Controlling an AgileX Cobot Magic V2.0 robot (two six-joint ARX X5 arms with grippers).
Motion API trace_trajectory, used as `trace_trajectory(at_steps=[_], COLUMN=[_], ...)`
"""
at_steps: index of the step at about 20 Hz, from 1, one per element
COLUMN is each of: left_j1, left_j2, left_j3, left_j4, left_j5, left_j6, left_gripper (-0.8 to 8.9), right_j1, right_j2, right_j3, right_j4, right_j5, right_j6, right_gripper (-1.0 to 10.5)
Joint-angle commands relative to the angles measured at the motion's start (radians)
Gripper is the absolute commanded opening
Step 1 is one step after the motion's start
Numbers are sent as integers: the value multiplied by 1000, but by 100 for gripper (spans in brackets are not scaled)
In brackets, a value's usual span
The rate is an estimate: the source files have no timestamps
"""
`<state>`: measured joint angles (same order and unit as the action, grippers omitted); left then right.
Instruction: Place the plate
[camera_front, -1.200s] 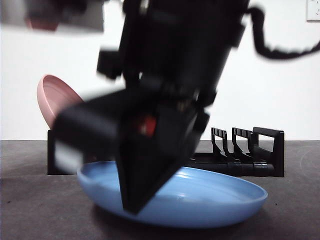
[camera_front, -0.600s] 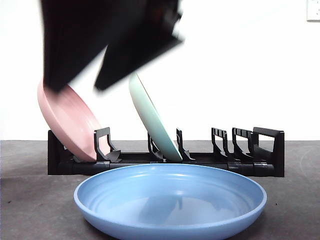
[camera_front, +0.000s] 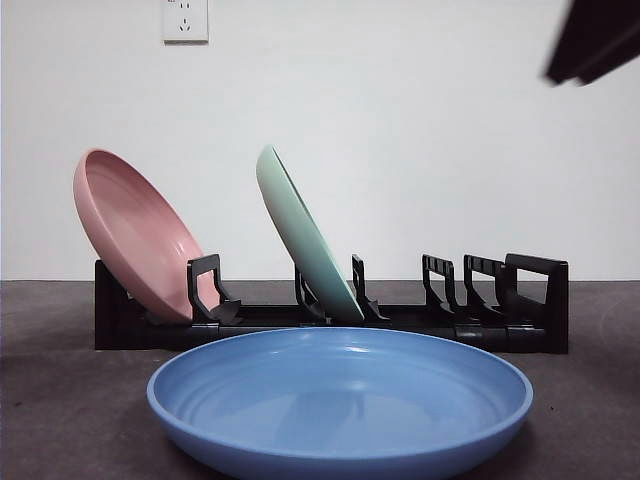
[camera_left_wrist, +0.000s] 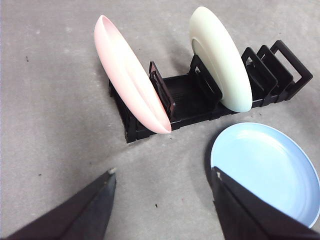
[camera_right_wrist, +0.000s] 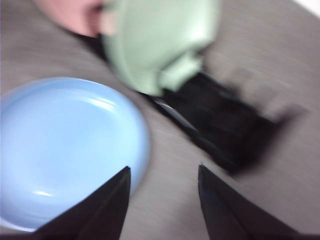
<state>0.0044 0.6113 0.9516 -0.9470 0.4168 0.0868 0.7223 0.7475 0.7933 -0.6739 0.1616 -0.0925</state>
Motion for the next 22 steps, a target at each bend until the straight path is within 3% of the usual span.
trace_trajectory(at_steps=[1,5,10,15,22], left_j1=[0,-19,-113,-208,-289], left_j2=[21,100,335,616,894], left_j3=[22,22,91,381,689], left_j4=[40,114,129,34,-101], left_j5=[-1,-1,-21,-312,-553], left_j6=[-58,-142,-171,-228,-243], left_gripper=[305,317,317,317,317], right_j1=[-95,-204,-216,-216,-216], right_j2=[-51,-101,-102,-102,-102], right_j3=[-4,-4,-4,-4,-4], right_j4=[-25,-46,-47,-66,-71], right_j5=[-3,-32,-39,-39,-38], right_j6=[-61,-76,-76,-75,-73], right_gripper=[210,210,210,210,210])
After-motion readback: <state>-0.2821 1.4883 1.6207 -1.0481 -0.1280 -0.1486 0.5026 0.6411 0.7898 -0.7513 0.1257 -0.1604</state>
